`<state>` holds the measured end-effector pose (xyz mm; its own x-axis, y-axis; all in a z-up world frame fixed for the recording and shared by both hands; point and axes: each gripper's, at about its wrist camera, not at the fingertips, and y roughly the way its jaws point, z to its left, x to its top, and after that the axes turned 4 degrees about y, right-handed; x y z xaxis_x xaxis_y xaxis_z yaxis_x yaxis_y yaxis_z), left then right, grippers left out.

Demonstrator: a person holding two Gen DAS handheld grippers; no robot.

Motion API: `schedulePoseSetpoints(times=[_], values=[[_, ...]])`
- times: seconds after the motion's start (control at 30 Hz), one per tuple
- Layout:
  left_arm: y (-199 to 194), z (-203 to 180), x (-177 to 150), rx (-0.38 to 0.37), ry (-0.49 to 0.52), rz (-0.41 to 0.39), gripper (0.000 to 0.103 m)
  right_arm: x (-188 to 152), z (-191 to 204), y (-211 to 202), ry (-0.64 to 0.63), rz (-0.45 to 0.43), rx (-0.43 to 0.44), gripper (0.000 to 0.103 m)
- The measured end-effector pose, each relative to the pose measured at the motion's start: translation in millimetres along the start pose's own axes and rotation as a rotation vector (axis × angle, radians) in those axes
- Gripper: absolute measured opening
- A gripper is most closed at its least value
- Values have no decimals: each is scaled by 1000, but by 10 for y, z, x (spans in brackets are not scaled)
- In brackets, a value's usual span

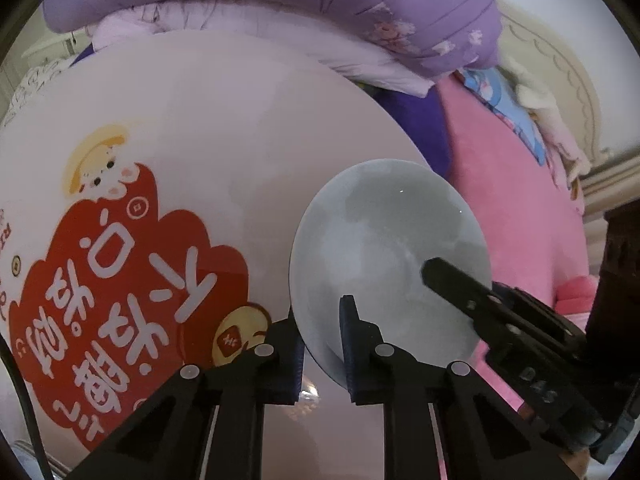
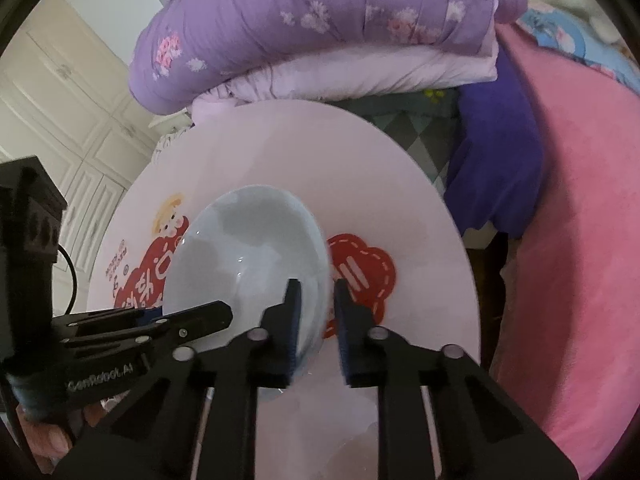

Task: Organize plates and bowls
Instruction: 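Close both tools on the rim of the white bowl, then lift the bowl with both tools and carry it to the bowl stack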

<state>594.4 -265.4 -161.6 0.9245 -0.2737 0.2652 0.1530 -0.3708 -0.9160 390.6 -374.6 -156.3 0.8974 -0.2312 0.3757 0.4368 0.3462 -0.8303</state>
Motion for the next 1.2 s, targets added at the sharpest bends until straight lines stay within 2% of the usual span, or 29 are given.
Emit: schedulePoseSetpoints(times=[0.23,0.5,0.77,1.2], values=[[-39,23,-81,4,-16,-6,12,-44,68,-80,1,-17,-9,12],[-284,80,-197,1,-26,-26,12,-80,264,-192,-29,-33,-14,12],[-669,154,-398,-19,-33,-50,12,-179,503,-411,-70,-61,-16,12],[-1507,267,-869,-41,-8,-127,12,-439,935,-901,-153,-123,6,12]])
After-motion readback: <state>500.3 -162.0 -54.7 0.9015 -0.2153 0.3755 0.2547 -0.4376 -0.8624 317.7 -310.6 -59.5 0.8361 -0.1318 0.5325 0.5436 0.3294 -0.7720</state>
